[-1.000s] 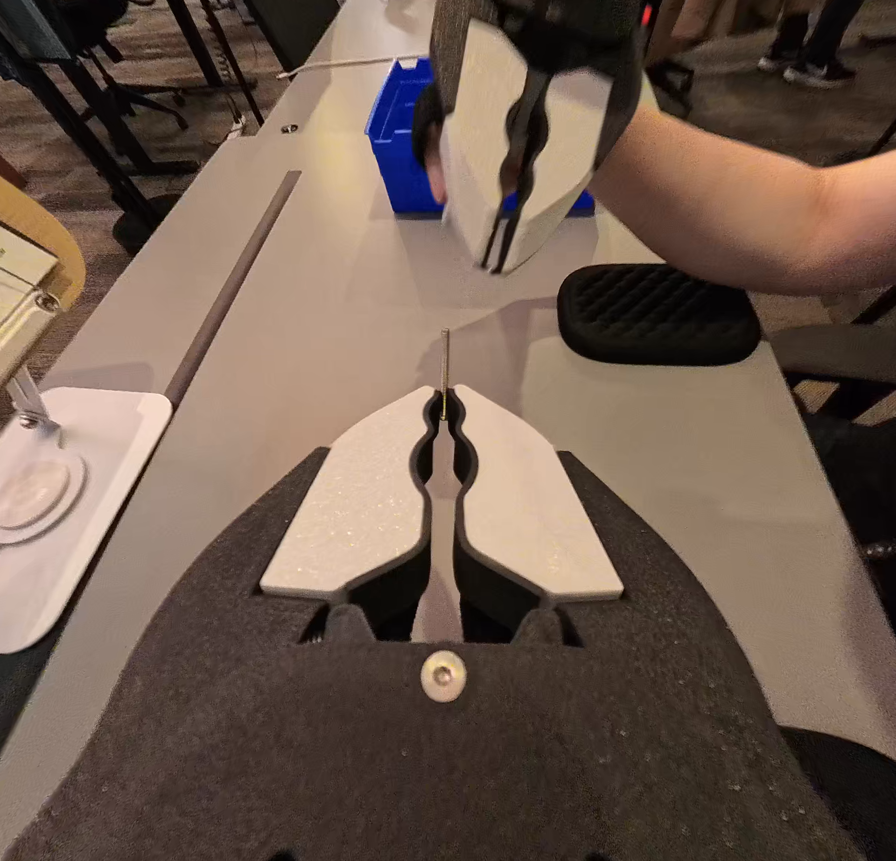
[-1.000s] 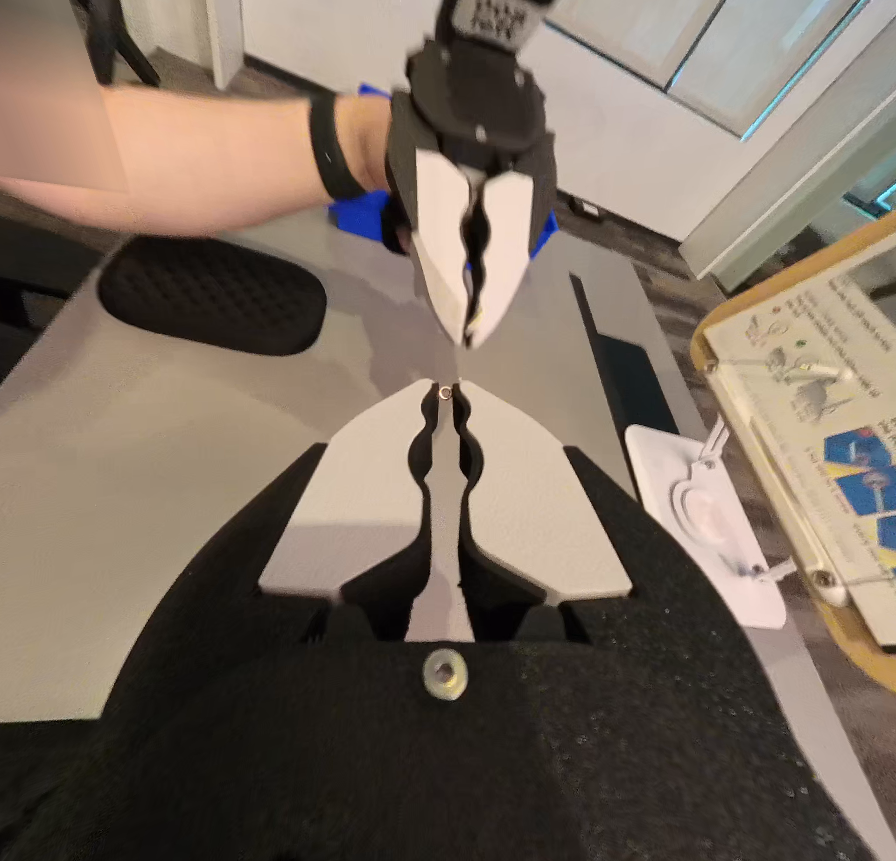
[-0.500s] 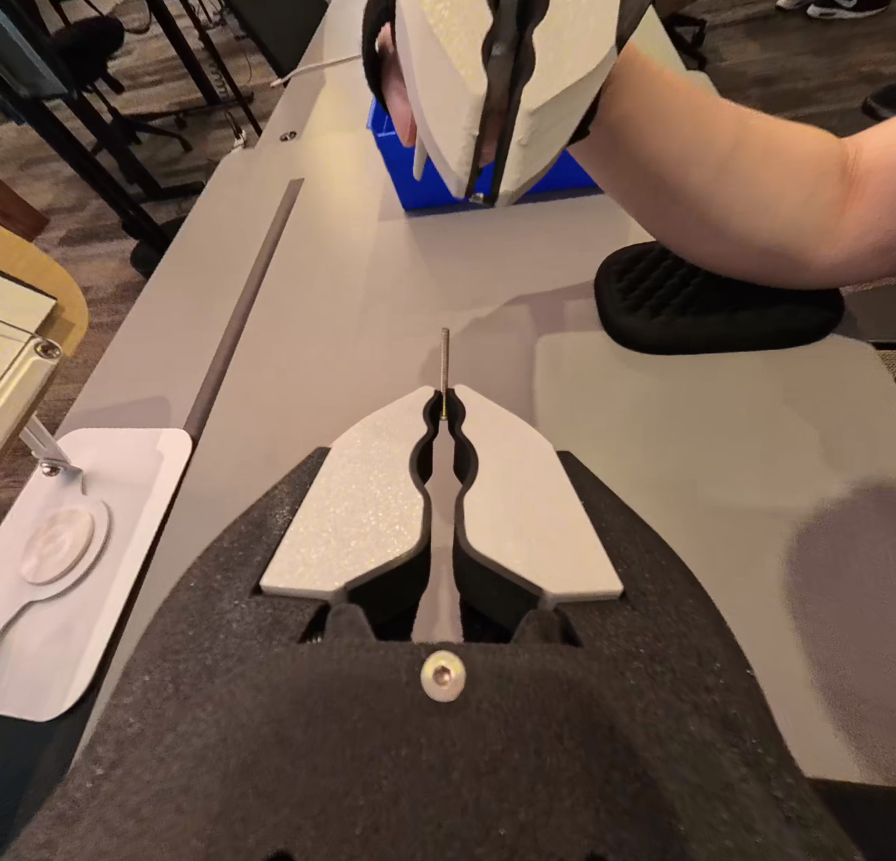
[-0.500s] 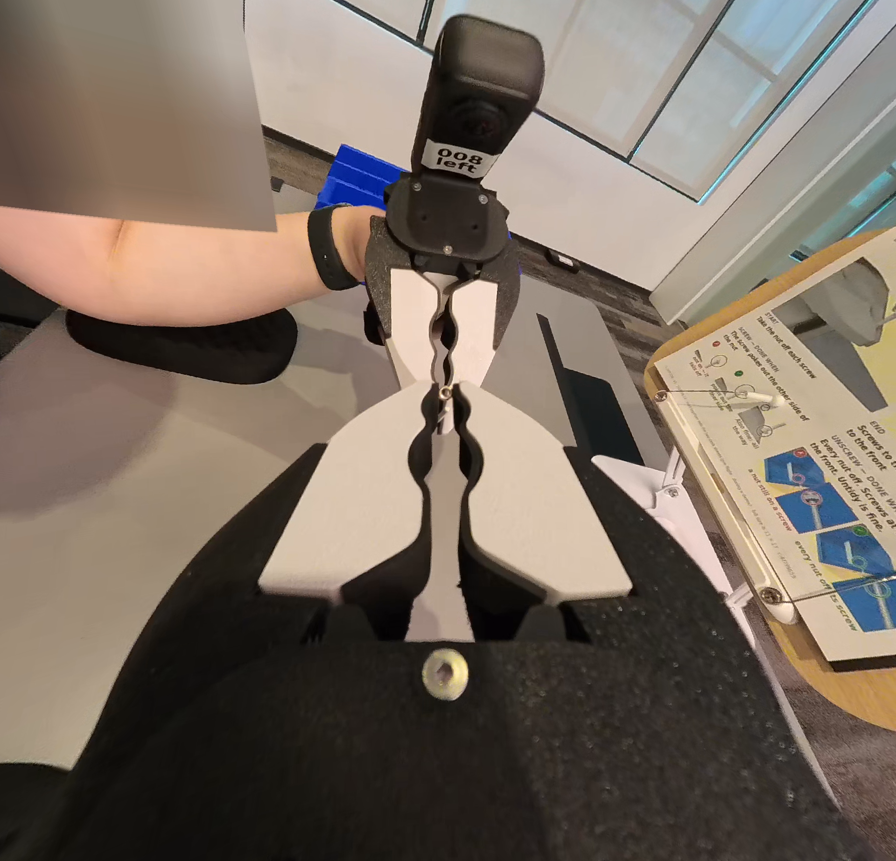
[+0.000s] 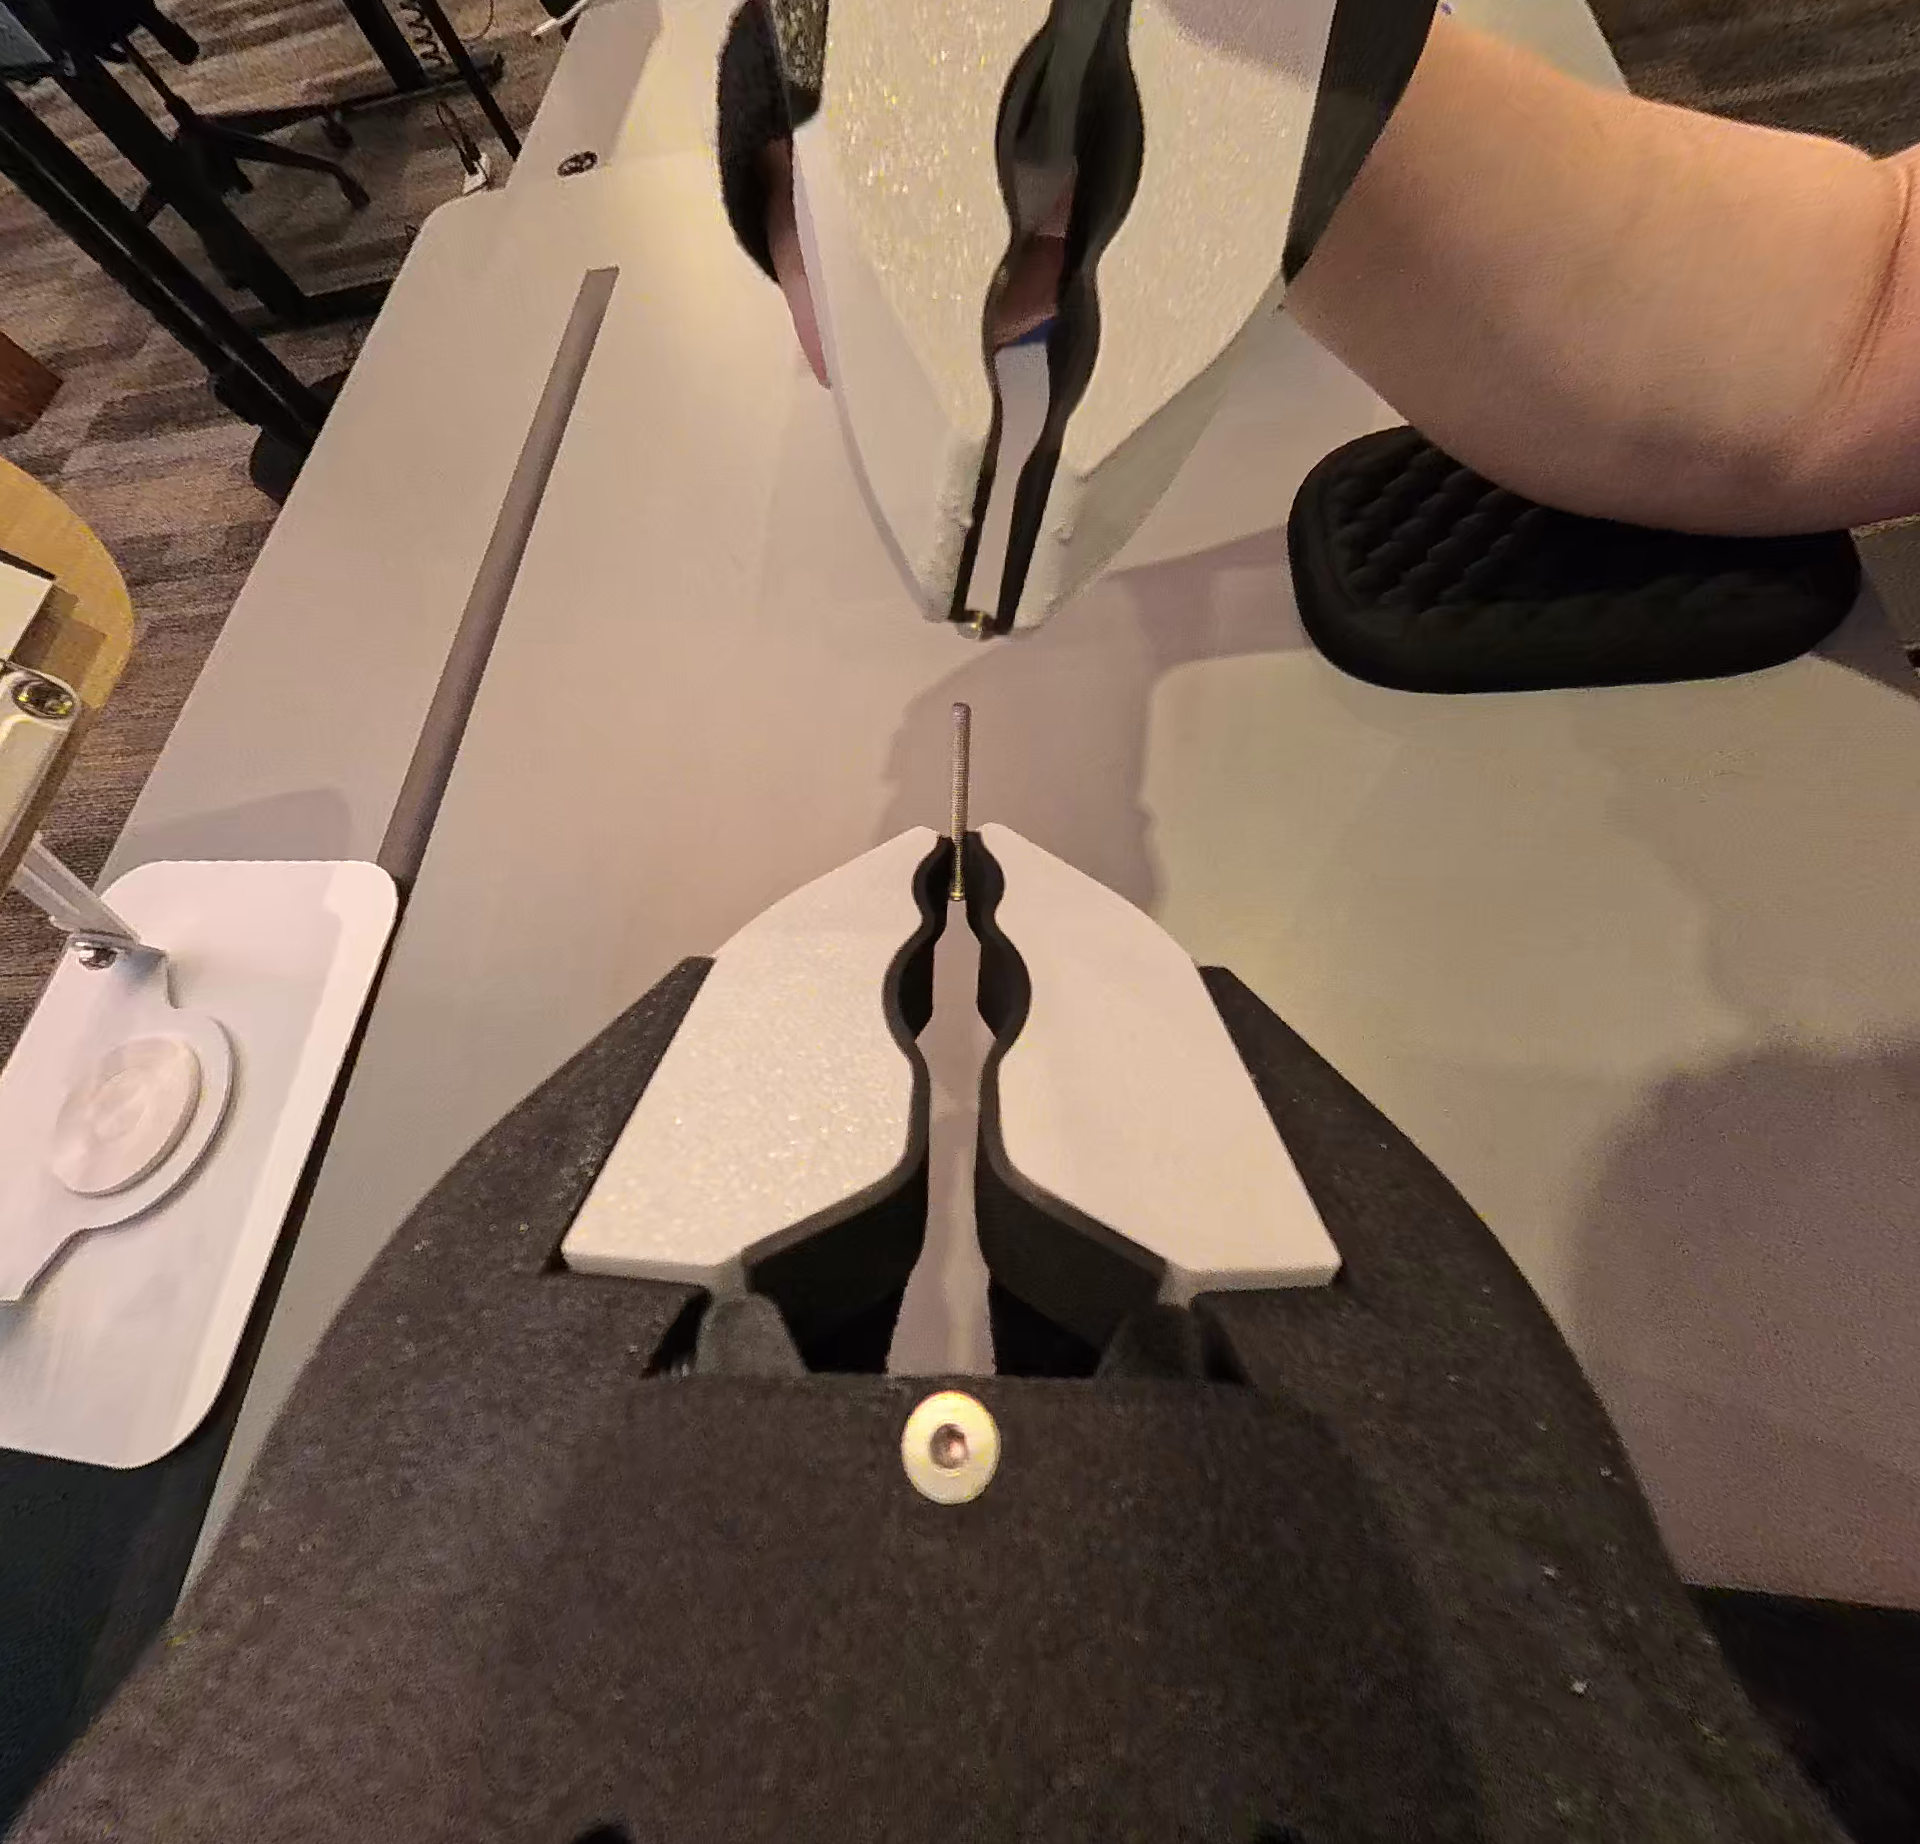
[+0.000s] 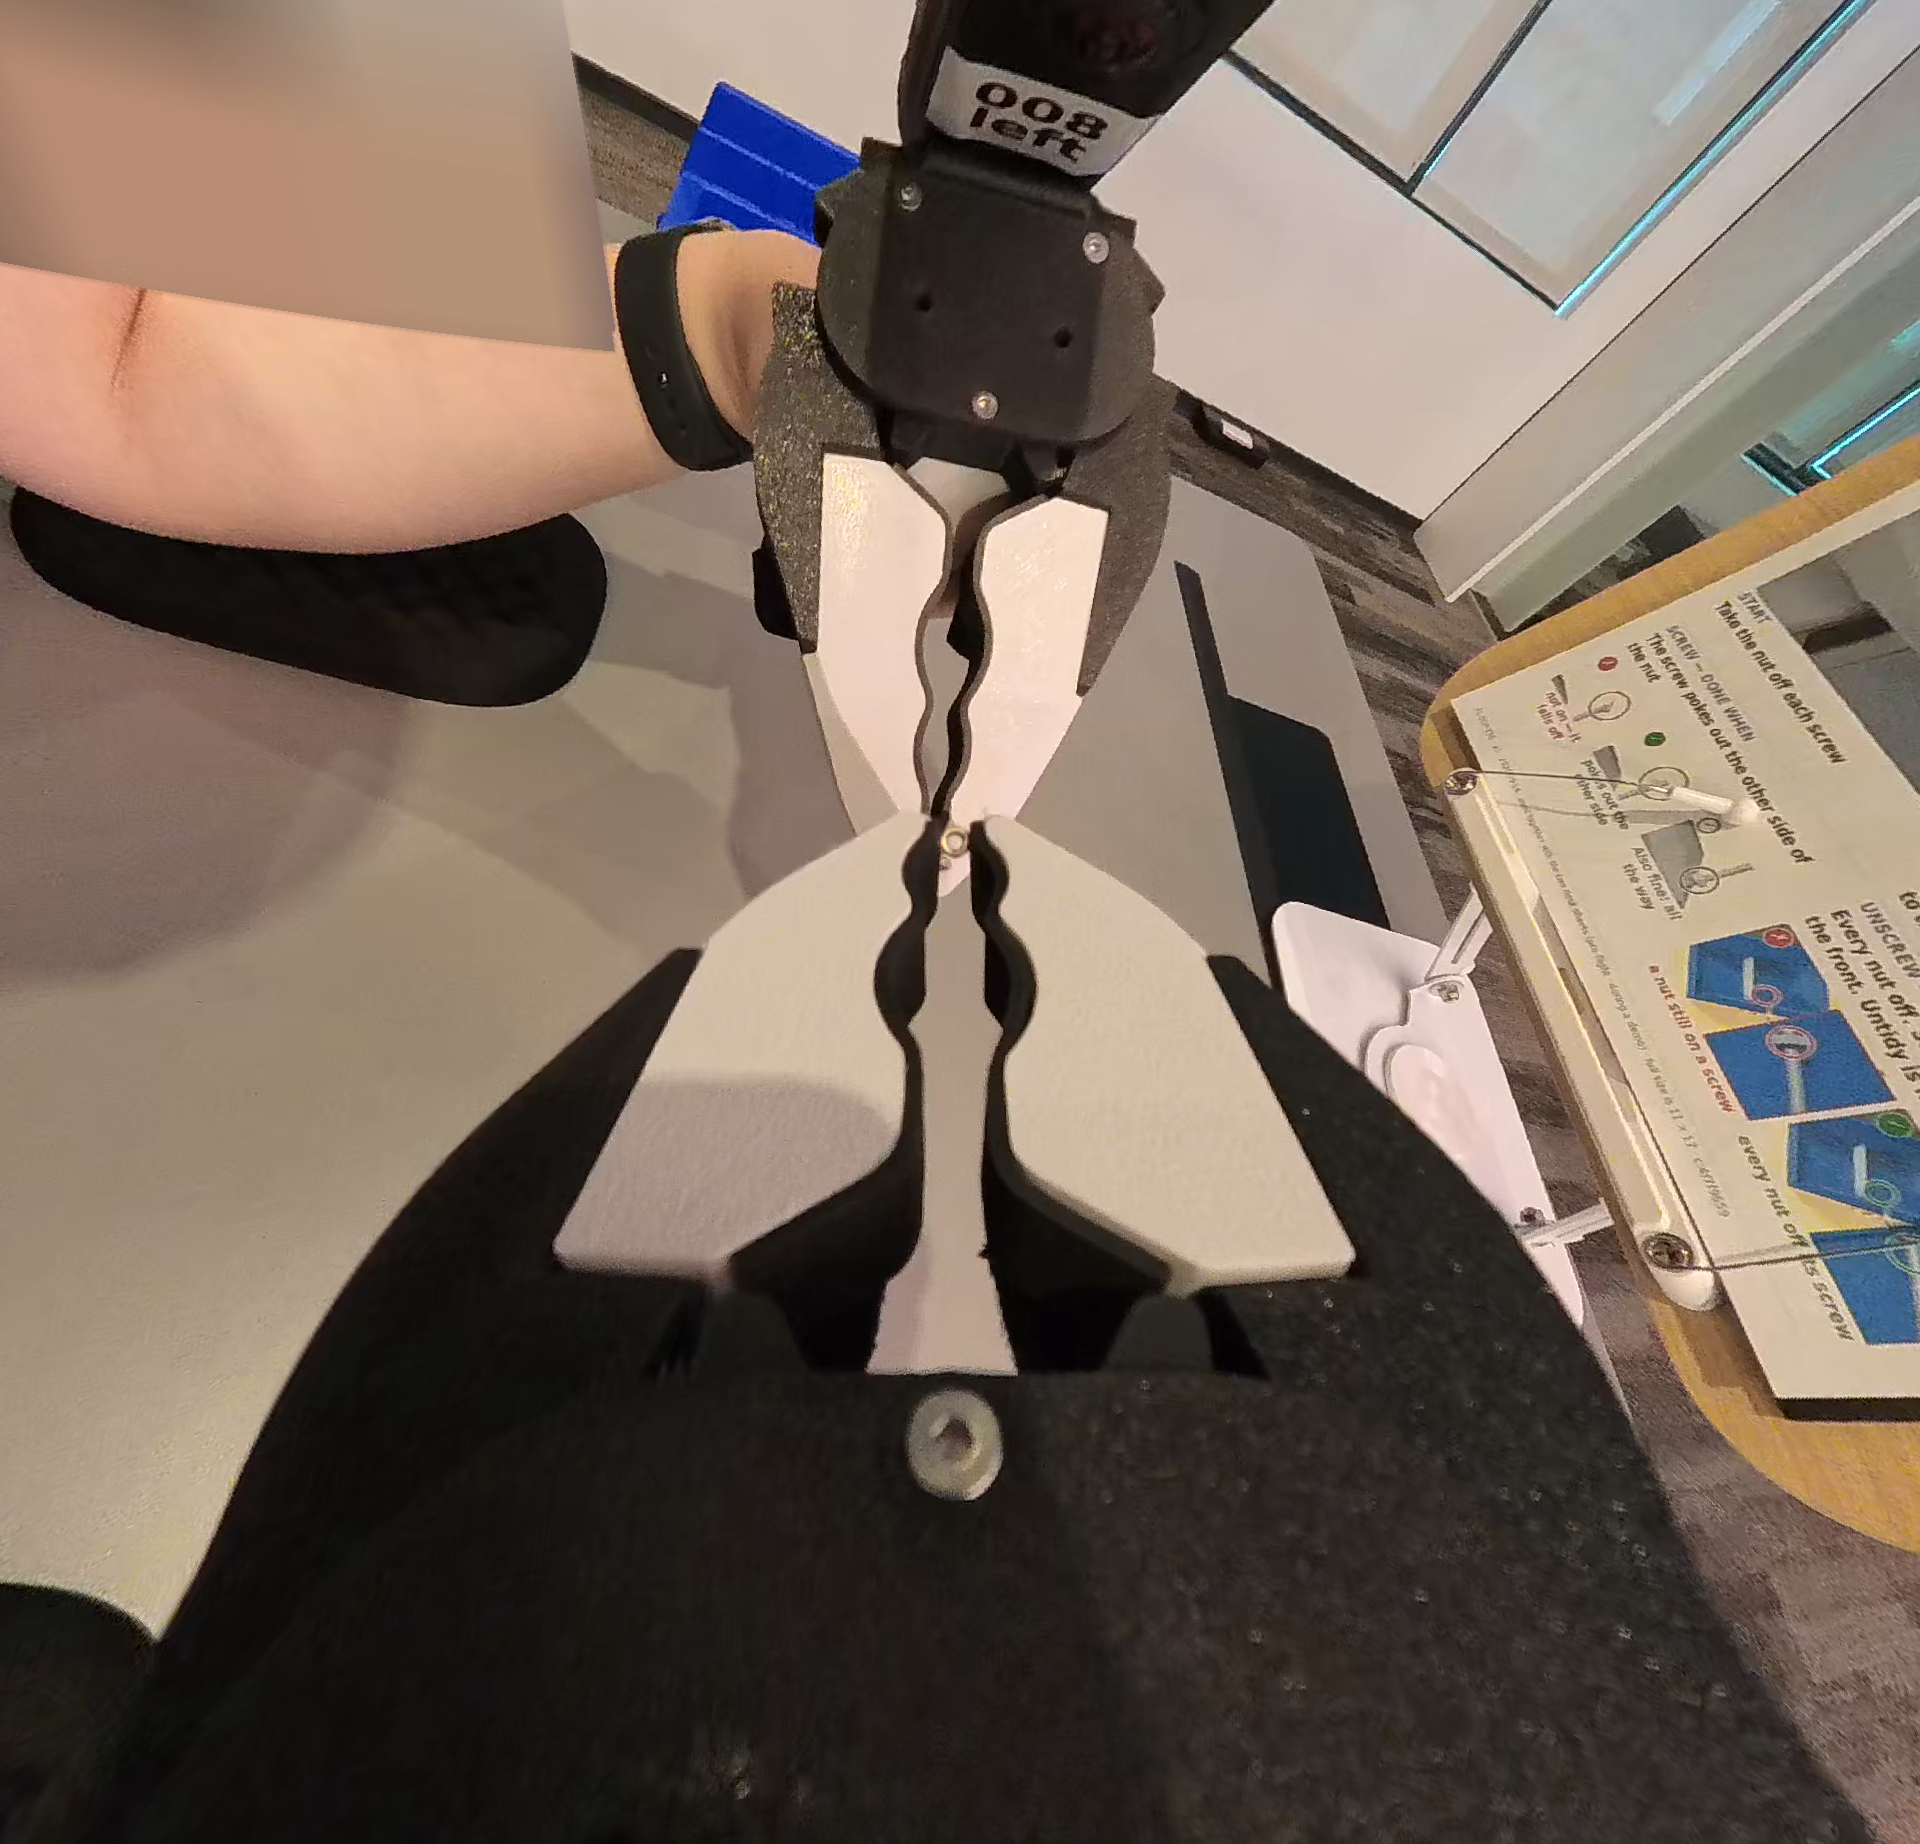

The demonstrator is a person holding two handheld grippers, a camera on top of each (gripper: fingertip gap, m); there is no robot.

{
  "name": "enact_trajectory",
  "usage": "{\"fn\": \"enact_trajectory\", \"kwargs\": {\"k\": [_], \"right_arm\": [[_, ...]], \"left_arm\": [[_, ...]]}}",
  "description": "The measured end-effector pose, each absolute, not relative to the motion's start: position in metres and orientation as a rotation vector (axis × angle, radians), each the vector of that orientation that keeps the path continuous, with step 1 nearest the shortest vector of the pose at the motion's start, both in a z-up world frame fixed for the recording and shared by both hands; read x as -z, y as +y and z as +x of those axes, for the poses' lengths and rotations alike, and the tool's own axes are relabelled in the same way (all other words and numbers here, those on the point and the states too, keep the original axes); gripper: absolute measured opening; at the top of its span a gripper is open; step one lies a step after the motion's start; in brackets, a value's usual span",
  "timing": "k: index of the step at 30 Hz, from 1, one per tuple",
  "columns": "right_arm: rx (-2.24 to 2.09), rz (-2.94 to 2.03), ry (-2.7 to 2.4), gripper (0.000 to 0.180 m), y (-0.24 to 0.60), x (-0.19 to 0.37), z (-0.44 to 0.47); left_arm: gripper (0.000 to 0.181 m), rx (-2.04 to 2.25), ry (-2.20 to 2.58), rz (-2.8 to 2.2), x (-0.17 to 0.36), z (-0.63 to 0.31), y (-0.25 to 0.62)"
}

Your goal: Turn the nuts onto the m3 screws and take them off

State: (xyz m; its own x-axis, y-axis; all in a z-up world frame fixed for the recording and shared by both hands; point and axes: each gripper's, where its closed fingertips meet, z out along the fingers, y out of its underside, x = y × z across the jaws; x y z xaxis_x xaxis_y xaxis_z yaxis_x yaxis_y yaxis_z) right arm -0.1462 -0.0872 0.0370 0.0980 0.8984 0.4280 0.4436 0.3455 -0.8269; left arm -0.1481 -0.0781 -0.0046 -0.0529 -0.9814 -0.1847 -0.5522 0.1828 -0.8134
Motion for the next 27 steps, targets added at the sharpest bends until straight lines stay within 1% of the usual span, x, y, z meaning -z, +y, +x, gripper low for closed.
{"fn": "enact_trajectory", "kwargs": {"k": [17, 27], "right_arm": [[-0.480, -1.300, -1.565, 0.005, -0.085, -0.025, -0.150], [-0.572, -1.210, -1.519, 0.005, -0.098, -0.048, -0.152]], "left_arm": [[0.002, 0.696, 1.718, -1.456, 0.003, -0.149, -0.079], [0.002, 0.861, 1.676, -1.346, -0.019, -0.147, -0.093]]}}
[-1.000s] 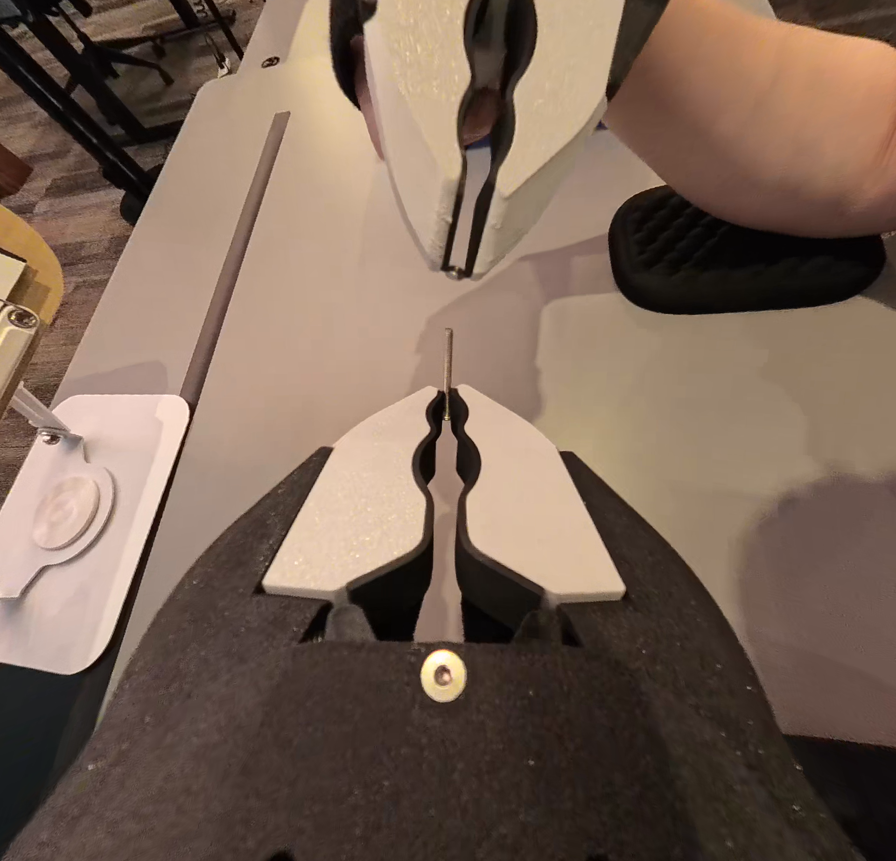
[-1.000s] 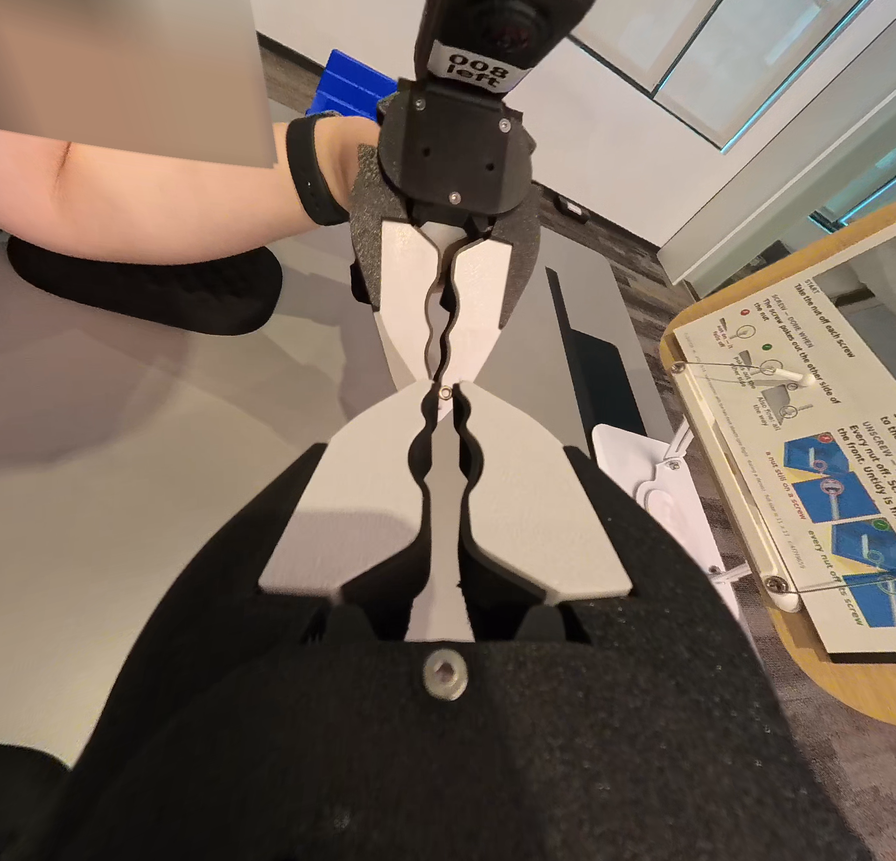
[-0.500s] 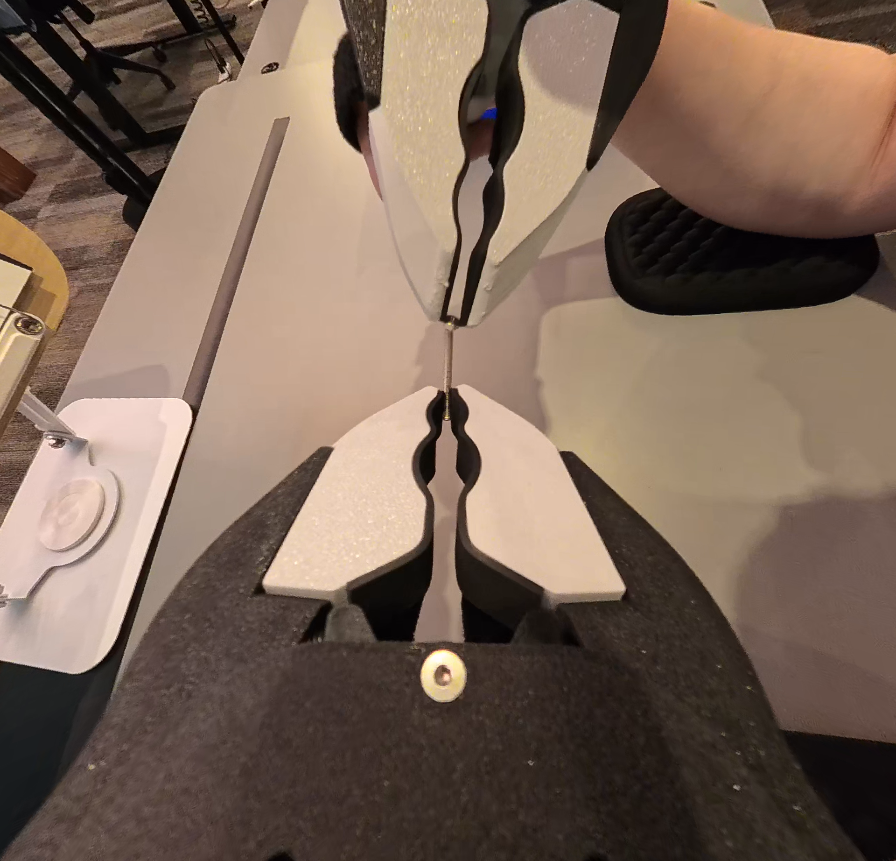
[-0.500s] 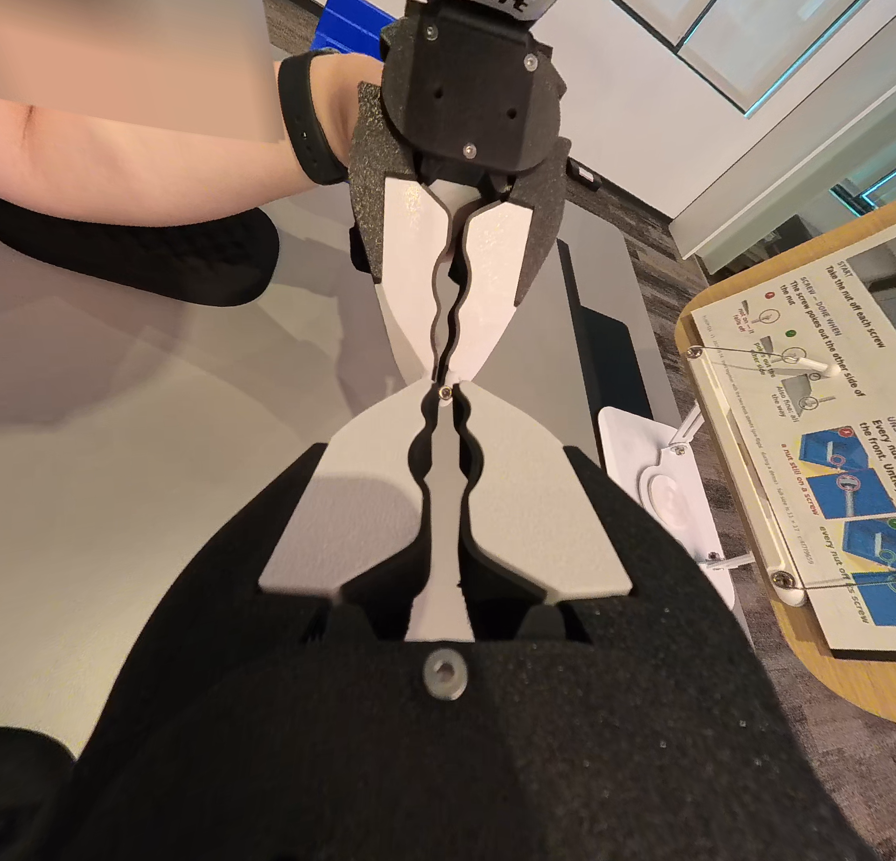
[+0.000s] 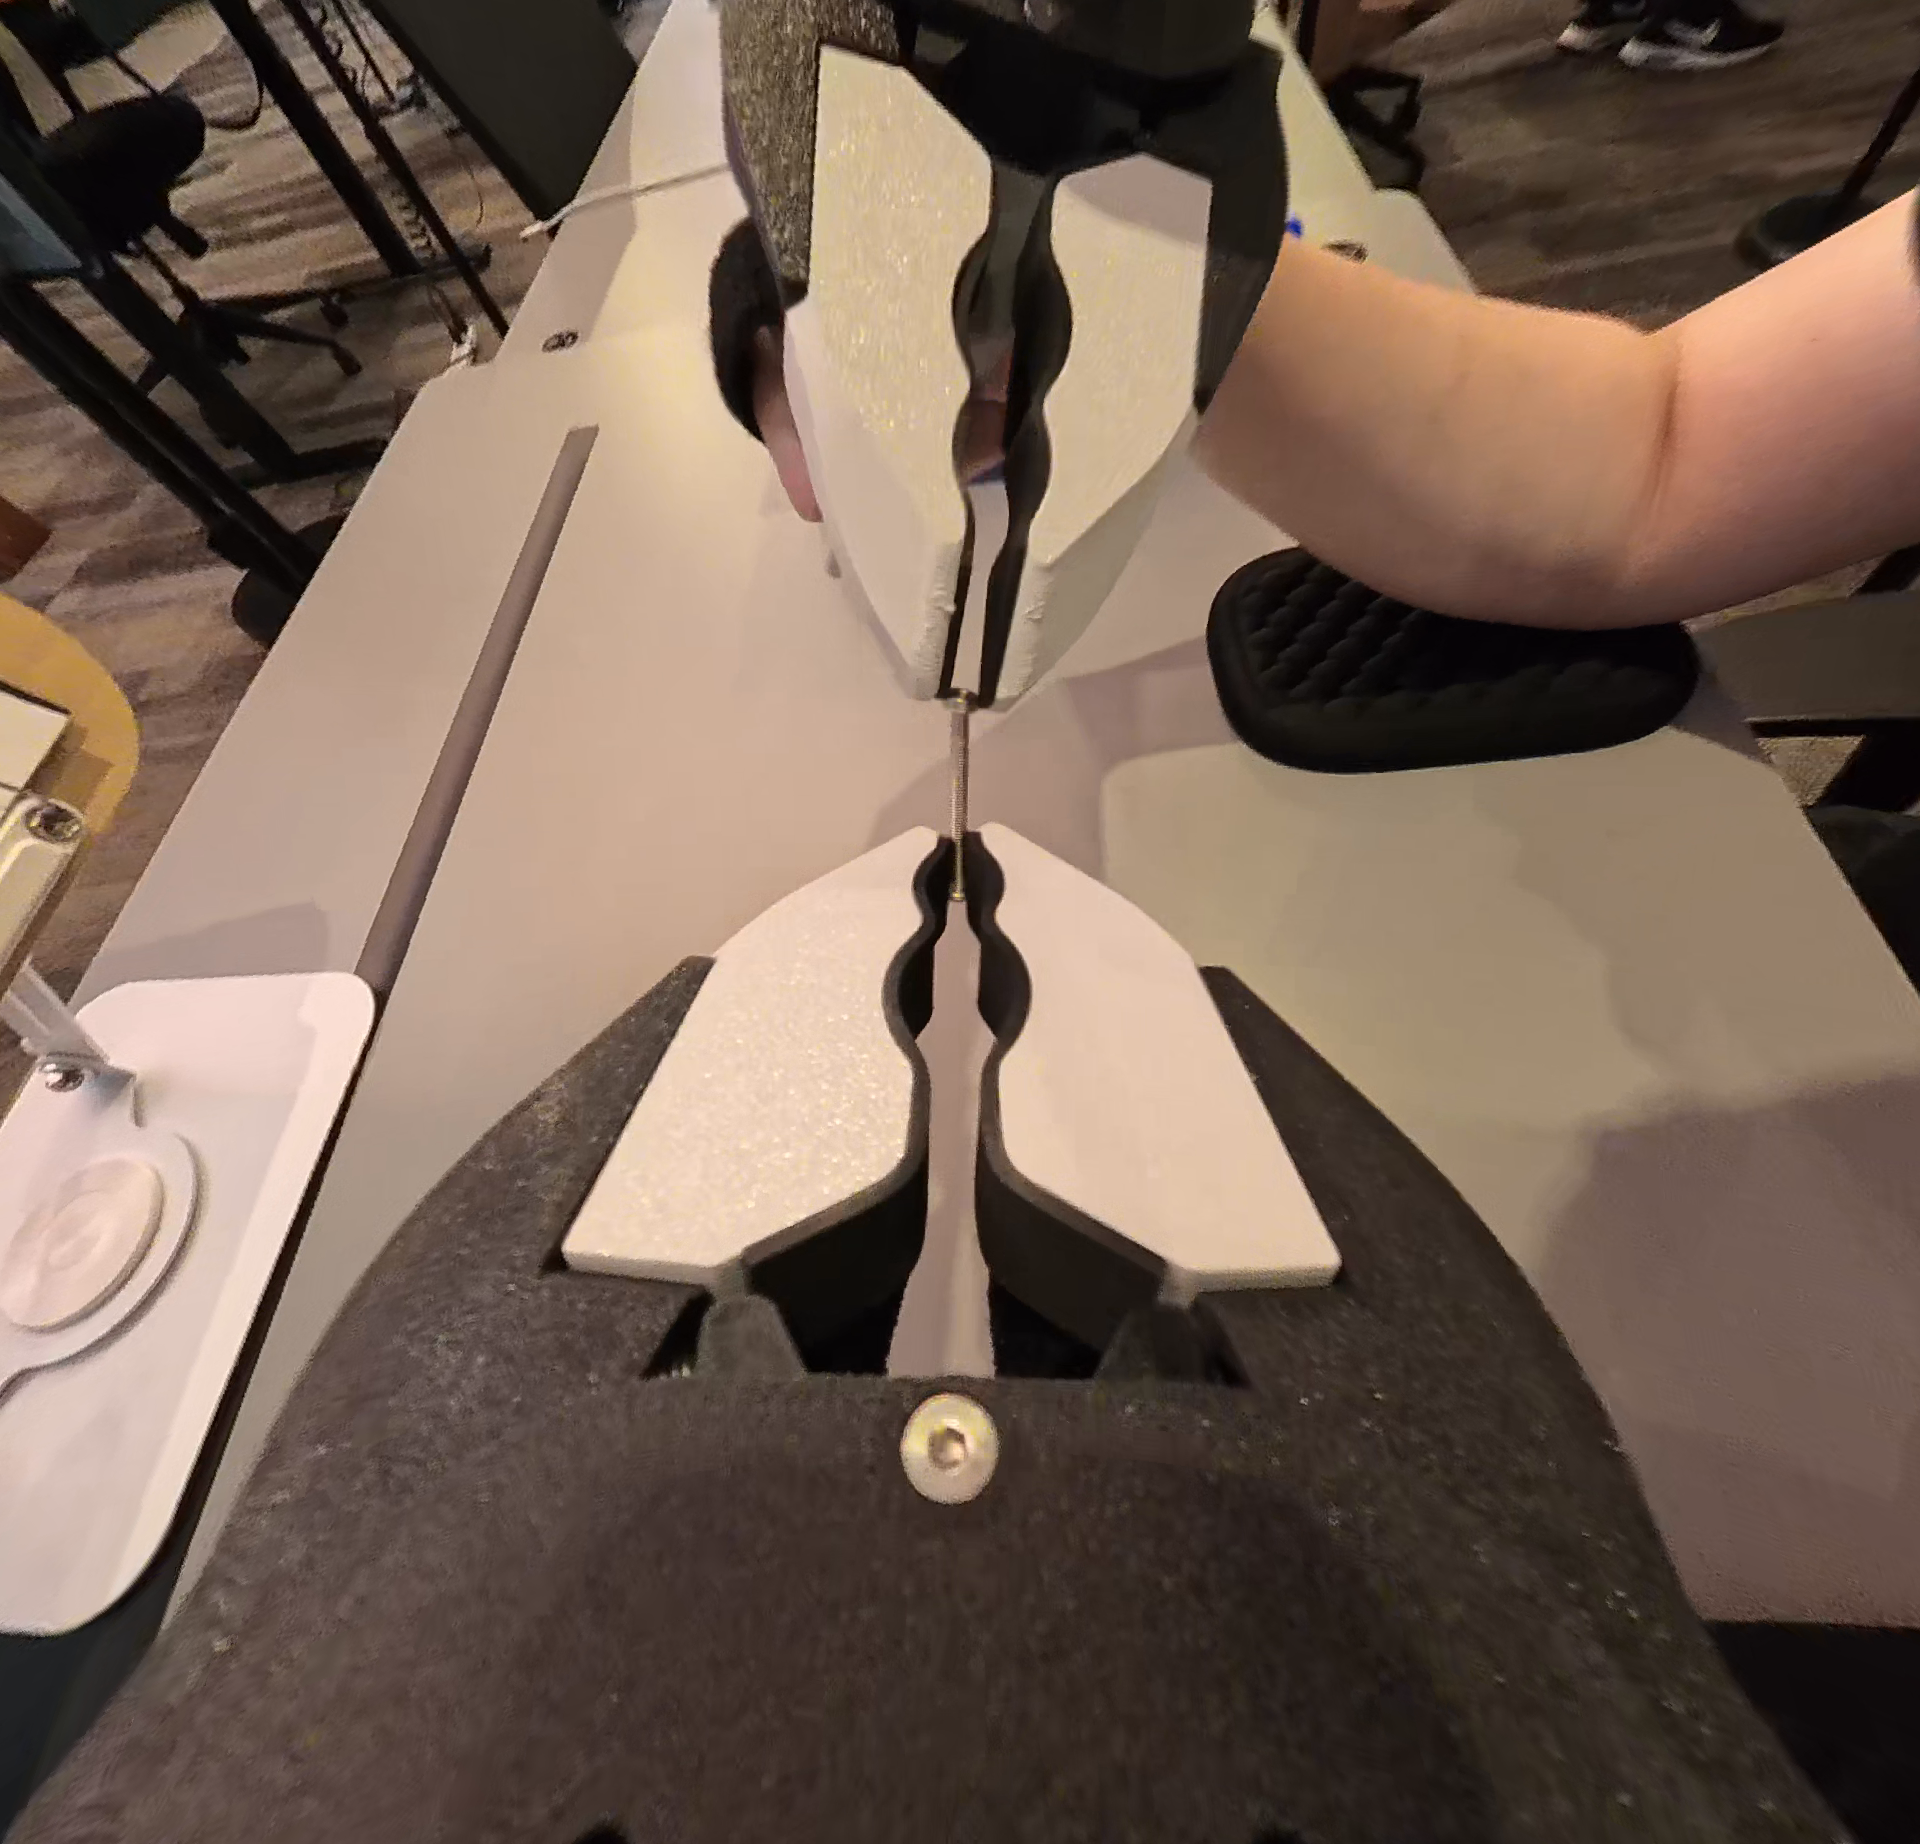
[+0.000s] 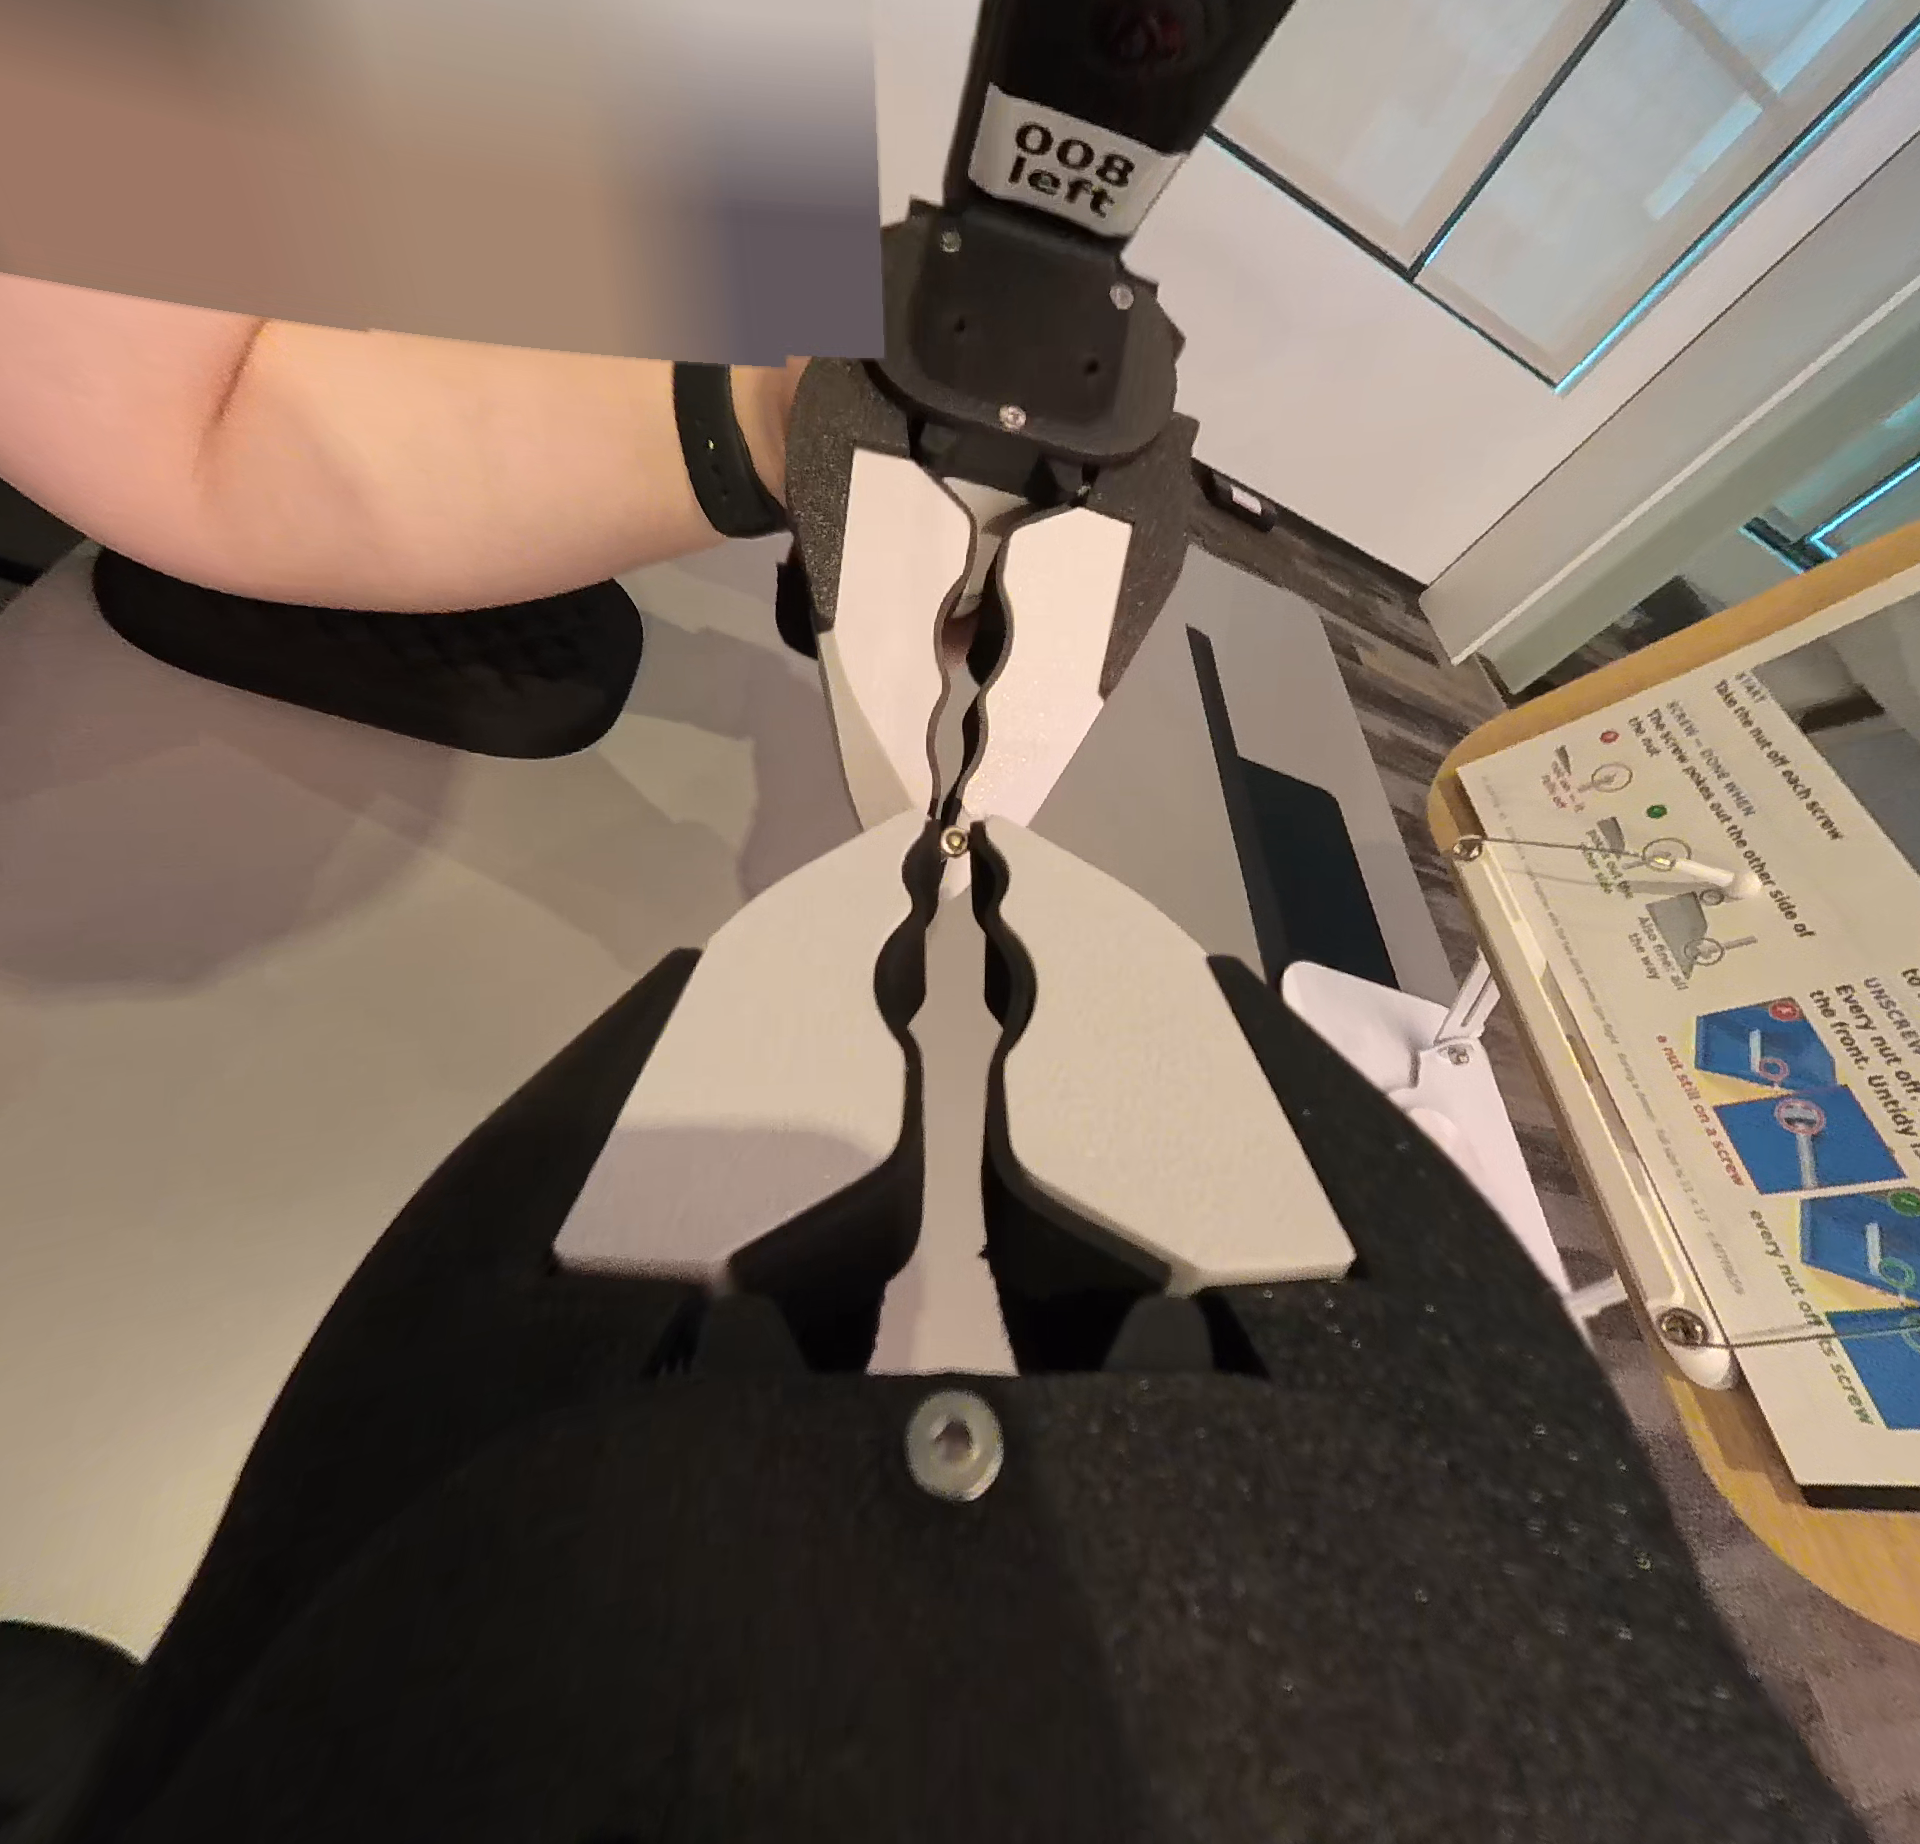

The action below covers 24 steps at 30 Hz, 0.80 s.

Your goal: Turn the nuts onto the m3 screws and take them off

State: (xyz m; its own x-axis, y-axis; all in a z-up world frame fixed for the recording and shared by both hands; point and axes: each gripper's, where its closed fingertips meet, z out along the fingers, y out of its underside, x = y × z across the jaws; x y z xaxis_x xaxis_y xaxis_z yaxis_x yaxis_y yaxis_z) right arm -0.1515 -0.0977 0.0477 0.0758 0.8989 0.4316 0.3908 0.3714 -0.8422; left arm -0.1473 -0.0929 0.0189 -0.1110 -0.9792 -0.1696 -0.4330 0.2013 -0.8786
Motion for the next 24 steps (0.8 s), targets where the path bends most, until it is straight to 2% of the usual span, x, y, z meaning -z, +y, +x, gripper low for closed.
{"fn": "enact_trajectory", "kwargs": {"k": [9, 24], "right_arm": [[-0.535, -1.172, -1.564, 0.005, -0.113, -0.057, -0.157], [-0.476, -1.380, -1.331, 0.005, -0.076, -0.066, -0.155]], "left_arm": [[0.002, 0.973, 1.710, -1.261, -0.028, -0.150, -0.110], [0.002, 0.770, 1.521, -1.364, -0.037, -0.150, -0.073]]}}
